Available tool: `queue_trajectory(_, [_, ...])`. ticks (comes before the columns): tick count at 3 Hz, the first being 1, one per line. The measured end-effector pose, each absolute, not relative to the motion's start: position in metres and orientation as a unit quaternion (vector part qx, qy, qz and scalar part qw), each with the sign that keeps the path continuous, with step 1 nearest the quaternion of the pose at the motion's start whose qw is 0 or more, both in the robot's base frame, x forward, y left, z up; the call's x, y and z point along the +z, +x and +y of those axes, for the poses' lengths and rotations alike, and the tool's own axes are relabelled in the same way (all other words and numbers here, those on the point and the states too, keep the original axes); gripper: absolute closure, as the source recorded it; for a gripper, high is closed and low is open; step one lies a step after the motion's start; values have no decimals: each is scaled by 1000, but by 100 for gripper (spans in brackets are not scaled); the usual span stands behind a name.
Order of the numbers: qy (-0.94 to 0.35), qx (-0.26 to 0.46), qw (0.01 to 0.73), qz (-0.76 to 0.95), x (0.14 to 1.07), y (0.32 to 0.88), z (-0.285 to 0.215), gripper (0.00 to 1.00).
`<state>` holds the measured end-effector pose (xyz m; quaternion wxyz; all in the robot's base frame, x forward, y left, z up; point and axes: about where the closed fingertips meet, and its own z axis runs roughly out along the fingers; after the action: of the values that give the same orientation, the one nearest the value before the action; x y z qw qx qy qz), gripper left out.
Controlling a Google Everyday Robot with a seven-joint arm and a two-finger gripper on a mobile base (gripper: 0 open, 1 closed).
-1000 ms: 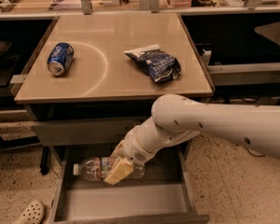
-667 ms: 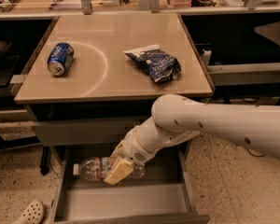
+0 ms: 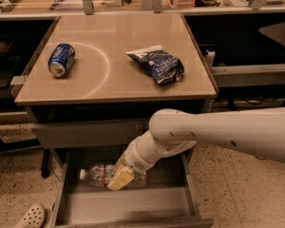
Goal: Place water bottle into middle drawer
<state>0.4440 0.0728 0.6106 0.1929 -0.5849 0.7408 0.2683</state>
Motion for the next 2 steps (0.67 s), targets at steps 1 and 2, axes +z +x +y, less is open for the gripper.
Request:
queue_trajectory(1, [-585,268,193,741,610,444,73,100])
queue_trajectory(2, [-569,268,180,756,592,443,75,100])
